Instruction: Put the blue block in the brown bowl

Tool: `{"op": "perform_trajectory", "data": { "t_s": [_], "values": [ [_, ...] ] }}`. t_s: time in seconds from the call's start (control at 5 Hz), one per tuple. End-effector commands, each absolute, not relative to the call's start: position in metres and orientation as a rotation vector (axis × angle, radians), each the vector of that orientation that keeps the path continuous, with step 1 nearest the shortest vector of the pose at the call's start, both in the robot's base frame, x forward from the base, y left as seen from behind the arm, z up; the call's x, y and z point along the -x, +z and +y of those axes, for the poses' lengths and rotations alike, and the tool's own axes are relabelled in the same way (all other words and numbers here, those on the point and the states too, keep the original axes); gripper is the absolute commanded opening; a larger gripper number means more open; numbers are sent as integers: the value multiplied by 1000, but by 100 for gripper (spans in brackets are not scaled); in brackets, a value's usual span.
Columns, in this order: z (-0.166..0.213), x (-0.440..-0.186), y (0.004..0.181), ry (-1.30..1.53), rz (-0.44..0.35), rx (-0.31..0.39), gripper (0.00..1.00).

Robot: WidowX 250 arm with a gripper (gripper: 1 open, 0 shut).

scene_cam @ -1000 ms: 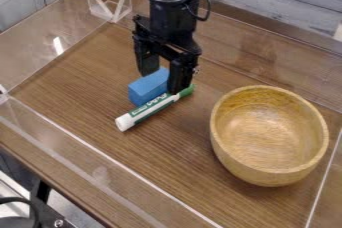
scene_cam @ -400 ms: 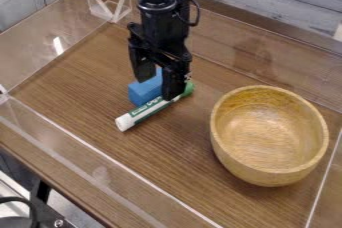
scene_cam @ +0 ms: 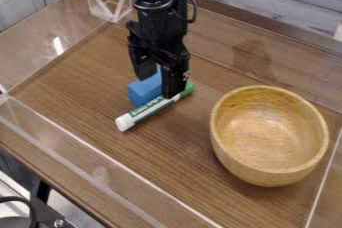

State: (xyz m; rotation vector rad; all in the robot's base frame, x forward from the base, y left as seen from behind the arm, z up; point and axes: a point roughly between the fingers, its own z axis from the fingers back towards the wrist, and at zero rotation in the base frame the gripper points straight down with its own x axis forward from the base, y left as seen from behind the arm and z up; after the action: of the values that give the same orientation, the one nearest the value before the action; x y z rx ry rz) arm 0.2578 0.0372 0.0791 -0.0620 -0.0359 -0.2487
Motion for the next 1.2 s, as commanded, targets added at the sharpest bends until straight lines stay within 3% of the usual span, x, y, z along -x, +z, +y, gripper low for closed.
{"op": "perform_trajectory", "data": {
  "t_s": [0.0, 1.0],
  "values": [
    [41, -262, 93, -237, -103, 53, 100],
    [40, -262, 89, -204, -137, 83, 100]
  ]
}}
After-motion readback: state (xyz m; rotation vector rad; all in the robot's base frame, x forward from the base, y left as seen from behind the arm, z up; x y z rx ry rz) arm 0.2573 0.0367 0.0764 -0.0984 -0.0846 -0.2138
